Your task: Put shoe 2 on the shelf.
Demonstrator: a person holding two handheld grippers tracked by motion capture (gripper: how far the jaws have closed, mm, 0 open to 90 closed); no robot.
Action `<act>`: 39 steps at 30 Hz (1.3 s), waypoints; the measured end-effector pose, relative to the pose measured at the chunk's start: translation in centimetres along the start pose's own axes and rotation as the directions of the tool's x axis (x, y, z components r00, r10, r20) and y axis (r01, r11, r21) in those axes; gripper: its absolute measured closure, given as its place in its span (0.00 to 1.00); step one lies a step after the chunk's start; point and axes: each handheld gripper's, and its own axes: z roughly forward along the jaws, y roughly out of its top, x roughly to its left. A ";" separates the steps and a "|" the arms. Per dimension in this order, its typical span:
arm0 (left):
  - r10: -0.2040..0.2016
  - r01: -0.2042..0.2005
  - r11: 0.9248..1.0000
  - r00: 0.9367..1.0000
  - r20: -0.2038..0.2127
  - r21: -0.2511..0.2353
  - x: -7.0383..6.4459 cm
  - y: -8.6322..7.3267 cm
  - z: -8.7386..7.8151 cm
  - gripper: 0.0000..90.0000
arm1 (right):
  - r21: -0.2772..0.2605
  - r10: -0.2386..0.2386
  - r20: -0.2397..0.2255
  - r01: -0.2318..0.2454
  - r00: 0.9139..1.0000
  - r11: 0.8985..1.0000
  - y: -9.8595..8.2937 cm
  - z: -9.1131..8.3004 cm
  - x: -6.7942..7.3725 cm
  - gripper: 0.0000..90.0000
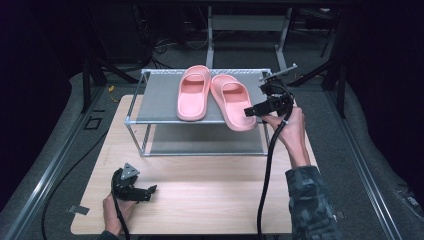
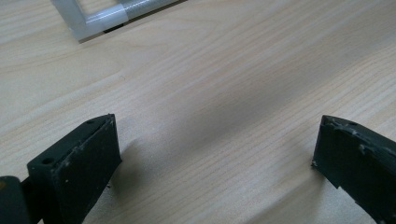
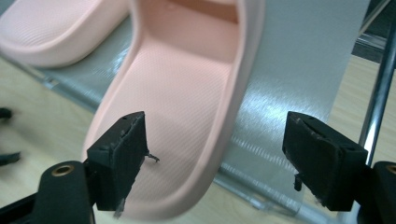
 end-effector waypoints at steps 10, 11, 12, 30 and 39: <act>0.001 -0.001 1.000 1.000 -0.001 0.000 0.0 0.0 0.0 0.00 | -0.009 -0.065 -0.092 0.065 0.994 0.998 -3.6 -1.2 0.8 0.36; 0.001 -0.001 1.000 1.000 -0.001 0.000 0.0 0.0 0.0 0.00 | -0.006 -0.065 -0.105 0.065 0.992 0.998 -3.9 -1.0 0.9 0.39; 0.001 -0.001 1.000 1.000 -0.001 0.000 0.0 0.0 0.0 0.00 | -0.009 -0.067 -0.114 0.067 0.991 0.998 -4.1 -0.7 1.0 0.43; -0.001 0.001 1.000 1.000 0.000 0.000 0.0 0.0 0.0 0.00 | -0.069 -0.096 -0.122 0.088 0.988 0.994 -2.5 2.1 3.5 0.62; -0.001 0.001 1.000 1.000 0.001 0.002 0.0 0.0 0.0 0.00 | -0.078 -0.102 -0.131 0.092 0.986 0.993 -1.3 3.3 4.1 0.61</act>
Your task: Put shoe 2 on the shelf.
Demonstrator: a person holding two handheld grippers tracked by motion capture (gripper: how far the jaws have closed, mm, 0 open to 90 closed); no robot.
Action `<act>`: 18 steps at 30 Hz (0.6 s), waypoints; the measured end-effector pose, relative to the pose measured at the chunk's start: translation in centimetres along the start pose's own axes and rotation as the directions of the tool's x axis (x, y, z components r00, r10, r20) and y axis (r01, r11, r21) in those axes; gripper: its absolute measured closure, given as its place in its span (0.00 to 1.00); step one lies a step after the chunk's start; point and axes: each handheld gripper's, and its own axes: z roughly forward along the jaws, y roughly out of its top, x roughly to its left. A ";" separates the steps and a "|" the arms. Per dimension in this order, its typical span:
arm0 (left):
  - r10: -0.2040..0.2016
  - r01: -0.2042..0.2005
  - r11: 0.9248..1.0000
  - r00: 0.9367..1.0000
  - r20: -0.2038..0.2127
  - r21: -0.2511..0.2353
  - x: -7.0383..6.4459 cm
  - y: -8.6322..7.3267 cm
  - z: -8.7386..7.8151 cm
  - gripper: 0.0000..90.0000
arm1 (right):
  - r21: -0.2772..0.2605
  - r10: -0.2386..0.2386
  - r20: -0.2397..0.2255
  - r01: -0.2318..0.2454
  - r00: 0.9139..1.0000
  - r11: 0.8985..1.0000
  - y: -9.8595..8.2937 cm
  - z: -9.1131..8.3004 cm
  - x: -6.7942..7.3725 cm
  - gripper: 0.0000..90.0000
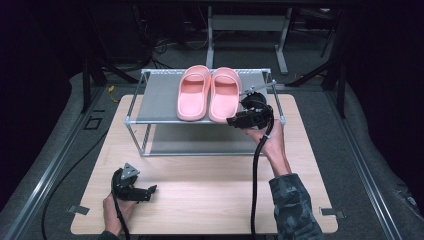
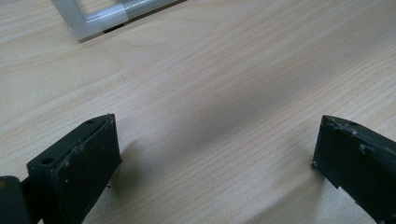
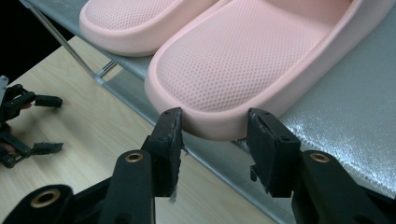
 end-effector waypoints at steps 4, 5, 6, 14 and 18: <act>0.000 0.000 1.000 1.000 0.000 0.001 0.0 0.0 0.0 0.00 | -0.014 -0.005 0.005 0.005 1.000 1.000 0.2 0.4 0.2 0.62; 0.000 0.000 1.000 1.000 0.001 0.000 0.0 0.0 0.0 0.00 | -0.015 -0.005 0.005 0.005 1.000 1.000 0.2 0.4 0.3 0.62; 0.000 0.000 1.000 1.000 0.001 0.001 0.0 0.0 0.0 0.00 | -0.014 -0.007 0.007 0.007 1.000 1.000 0.1 0.4 0.3 0.61; 0.000 0.000 1.000 1.000 0.001 0.001 0.0 0.0 0.0 0.00 | -0.015 -0.019 0.012 0.020 1.000 1.000 -1.6 -0.4 0.7 0.48; 0.000 0.000 1.000 1.000 0.001 0.000 0.0 0.0 0.0 0.00 | -0.018 -0.033 0.022 0.034 0.999 0.999 -3.7 -1.1 0.8 0.38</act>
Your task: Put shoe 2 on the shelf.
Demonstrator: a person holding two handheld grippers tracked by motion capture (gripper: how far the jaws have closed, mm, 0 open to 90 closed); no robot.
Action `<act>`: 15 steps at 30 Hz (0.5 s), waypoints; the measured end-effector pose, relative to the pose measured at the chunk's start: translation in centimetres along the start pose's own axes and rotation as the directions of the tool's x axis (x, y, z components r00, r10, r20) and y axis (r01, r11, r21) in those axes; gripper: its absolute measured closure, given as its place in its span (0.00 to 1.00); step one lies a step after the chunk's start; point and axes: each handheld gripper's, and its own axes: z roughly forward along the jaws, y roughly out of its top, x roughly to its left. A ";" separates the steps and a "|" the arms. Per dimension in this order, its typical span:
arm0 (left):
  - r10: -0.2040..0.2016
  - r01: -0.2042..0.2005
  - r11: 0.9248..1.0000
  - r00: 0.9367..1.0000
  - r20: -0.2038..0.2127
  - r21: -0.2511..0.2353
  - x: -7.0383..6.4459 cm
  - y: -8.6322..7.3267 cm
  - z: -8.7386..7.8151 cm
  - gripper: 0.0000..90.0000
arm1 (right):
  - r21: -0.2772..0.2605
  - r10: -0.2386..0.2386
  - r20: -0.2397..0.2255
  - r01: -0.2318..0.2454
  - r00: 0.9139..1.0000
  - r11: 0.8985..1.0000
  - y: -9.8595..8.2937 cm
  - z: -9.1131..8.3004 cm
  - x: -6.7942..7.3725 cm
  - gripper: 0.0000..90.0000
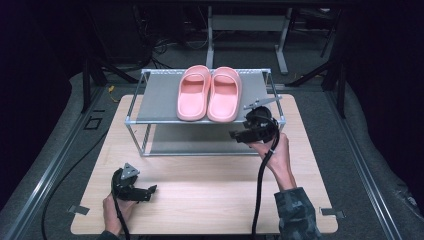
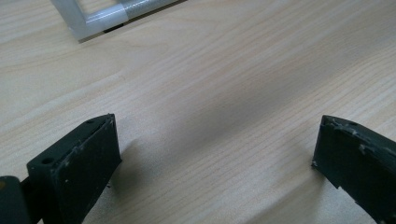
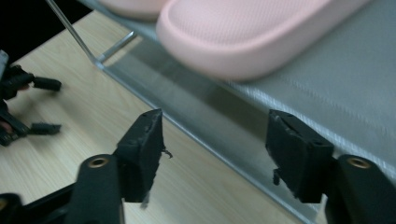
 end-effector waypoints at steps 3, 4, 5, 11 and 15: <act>0.000 0.000 1.000 1.000 0.000 0.000 0.0 0.0 0.0 0.00 | 0.019 -0.012 0.010 0.012 1.000 1.000 -1.9 -0.2 0.0 0.31; 0.000 0.000 1.000 1.000 0.000 0.000 0.0 0.0 0.0 0.00 | 0.022 -0.009 0.010 0.009 1.000 1.000 -2.7 0.0 -0.1 0.29; 0.000 0.000 1.000 1.000 0.000 0.000 0.0 0.0 0.0 0.00 | 0.033 -0.006 0.013 0.005 1.000 0.999 -3.4 0.1 -0.2 0.27; 0.001 -0.001 1.000 1.000 0.000 0.001 0.0 0.0 0.0 0.00 | 0.090 0.018 0.056 -0.023 0.998 0.996 -8.2 1.4 -0.7 0.17; 0.001 -0.001 1.000 1.000 0.000 0.001 0.0 0.0 0.0 0.00 | 0.106 0.044 0.058 -0.050 0.997 0.993 -11.6 2.5 -1.1 0.16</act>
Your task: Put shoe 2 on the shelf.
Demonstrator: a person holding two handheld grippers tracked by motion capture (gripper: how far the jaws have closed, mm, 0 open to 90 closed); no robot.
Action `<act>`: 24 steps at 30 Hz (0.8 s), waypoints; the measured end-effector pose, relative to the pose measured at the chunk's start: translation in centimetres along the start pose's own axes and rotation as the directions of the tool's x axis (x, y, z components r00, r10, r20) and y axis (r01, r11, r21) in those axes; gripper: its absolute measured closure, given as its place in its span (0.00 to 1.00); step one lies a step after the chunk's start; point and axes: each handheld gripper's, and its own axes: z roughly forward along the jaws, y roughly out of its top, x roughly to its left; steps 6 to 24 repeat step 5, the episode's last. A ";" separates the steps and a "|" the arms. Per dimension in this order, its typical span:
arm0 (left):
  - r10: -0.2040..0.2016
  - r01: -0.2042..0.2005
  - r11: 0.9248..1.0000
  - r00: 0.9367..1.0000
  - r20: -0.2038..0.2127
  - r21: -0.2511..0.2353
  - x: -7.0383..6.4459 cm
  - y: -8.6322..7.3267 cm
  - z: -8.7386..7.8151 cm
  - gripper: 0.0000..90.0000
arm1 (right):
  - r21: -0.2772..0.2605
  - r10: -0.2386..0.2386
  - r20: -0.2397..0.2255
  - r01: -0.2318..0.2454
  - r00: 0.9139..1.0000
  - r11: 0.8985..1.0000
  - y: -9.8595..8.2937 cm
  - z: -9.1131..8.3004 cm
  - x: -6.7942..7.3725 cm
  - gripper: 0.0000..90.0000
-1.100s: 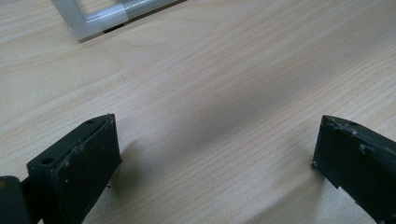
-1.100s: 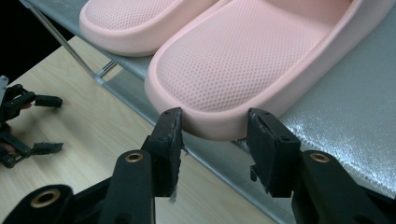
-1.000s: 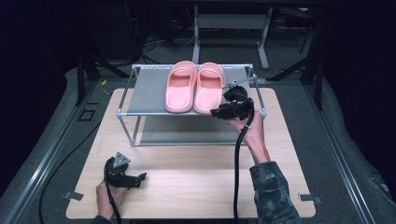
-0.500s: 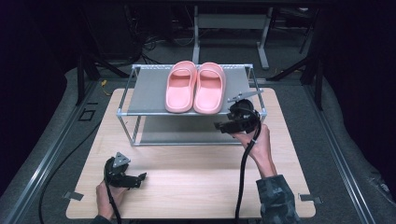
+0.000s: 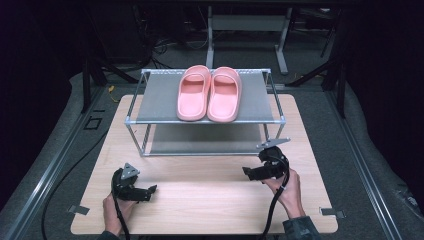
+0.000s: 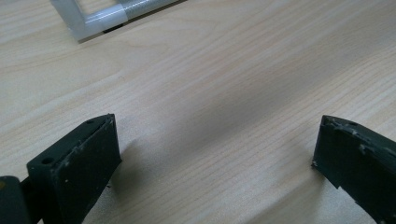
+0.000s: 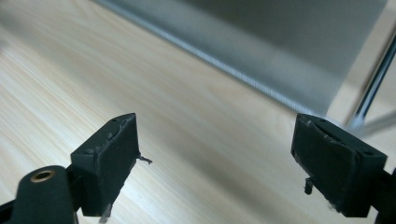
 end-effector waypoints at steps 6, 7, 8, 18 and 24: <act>0.001 -0.001 1.000 1.000 0.001 -0.001 0.0 0.0 0.0 0.00 | 0.010 0.049 0.012 -0.049 0.999 0.999 -3.5 1.3 -0.8 0.10; 0.001 -0.001 1.000 1.000 0.001 -0.001 0.0 0.0 0.0 0.00 | 0.010 0.049 0.012 -0.049 0.999 0.999 -3.5 1.3 -0.8 0.10; 0.001 -0.001 1.000 1.000 0.001 -0.001 0.0 0.0 0.0 0.00 | 0.010 0.049 0.012 -0.049 0.999 0.999 -3.5 1.3 -0.8 0.10; 0.001 -0.001 1.000 1.000 0.001 -0.001 0.0 0.0 0.0 0.00 | 0.010 0.049 0.012 -0.049 0.999 0.999 -3.5 1.3 -0.8 0.10; 0.001 -0.001 1.000 1.000 0.001 -0.001 0.0 0.0 0.0 0.00 | 0.010 0.049 0.012 -0.049 0.999 0.999 -3.5 1.3 -0.8 0.10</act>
